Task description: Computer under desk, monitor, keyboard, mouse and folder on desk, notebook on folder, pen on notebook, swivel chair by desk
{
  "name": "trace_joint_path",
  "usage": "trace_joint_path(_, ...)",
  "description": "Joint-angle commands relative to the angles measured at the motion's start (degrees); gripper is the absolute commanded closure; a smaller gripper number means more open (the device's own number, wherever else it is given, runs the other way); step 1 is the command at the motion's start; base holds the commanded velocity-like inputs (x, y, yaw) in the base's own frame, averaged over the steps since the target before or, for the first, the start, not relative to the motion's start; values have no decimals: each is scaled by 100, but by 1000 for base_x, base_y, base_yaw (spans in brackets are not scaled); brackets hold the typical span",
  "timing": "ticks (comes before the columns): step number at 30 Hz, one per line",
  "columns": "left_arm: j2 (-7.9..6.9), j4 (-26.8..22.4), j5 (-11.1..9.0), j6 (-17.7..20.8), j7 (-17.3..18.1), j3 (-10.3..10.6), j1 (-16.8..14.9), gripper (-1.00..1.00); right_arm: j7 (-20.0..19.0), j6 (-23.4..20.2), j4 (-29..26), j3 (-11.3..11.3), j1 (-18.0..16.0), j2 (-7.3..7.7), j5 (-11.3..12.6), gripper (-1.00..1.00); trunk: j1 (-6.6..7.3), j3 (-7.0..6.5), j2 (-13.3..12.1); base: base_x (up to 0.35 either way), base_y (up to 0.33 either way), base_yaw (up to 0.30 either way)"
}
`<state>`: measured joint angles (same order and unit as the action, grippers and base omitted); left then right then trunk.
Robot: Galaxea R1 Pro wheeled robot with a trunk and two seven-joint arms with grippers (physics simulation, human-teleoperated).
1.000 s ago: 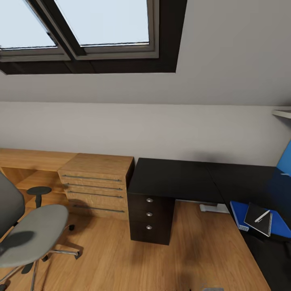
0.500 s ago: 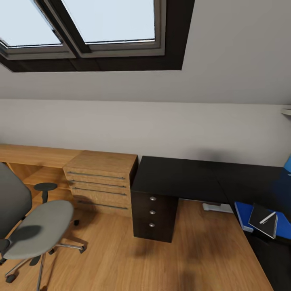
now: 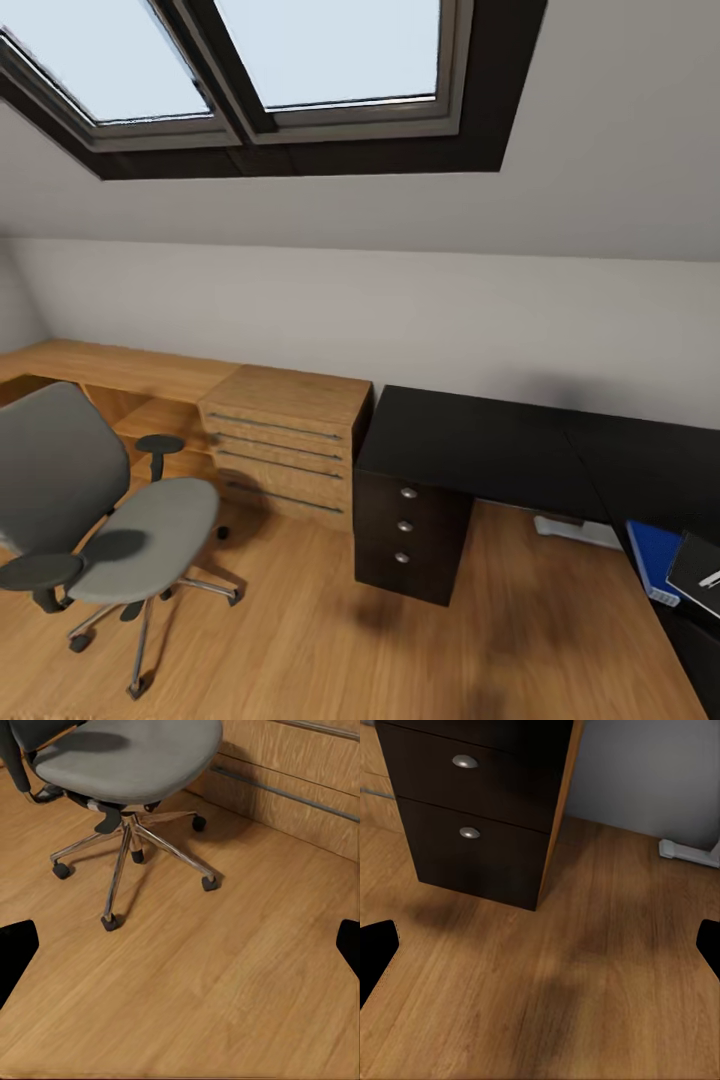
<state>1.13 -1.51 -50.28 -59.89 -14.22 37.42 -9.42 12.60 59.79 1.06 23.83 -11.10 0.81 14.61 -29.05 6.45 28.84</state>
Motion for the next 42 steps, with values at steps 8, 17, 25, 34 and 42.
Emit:
trace_joint_path(8, 75, 2, -8, -11, -63, 28, -4, -100, 8, 21, 16, 59, -6, -8, 35, -100, -2, 11, 10, 0, 0, 89)
trace_joint_path(17, 80, 2, -8, -11, -63, 28, -3, -100, 14, 21, 15, 52, -6, -2, 49, -100, -2, 11, 10, 0, 0, 258)
trace_joint_path(25, 88, 2, -8, -11, -63, 35, -6, -100, 14, 21, 17, 56, -6, -6, 45, -100, -2, 11, 10, 0, 0, 285)
trace_joint_path(34, 89, 2, -8, -11, -63, 34, -4, -100, 21, 21, 17, 60, -6, -10, 51, -100, -2, 11, 10, 0, 0, 288)
trace_joint_path(42, 89, 2, -8, -11, -63, 32, 0, -100, 23, 21, 17, 60, -6, -10, 46, -100, -2, 11, 10, 0, 0, 289)
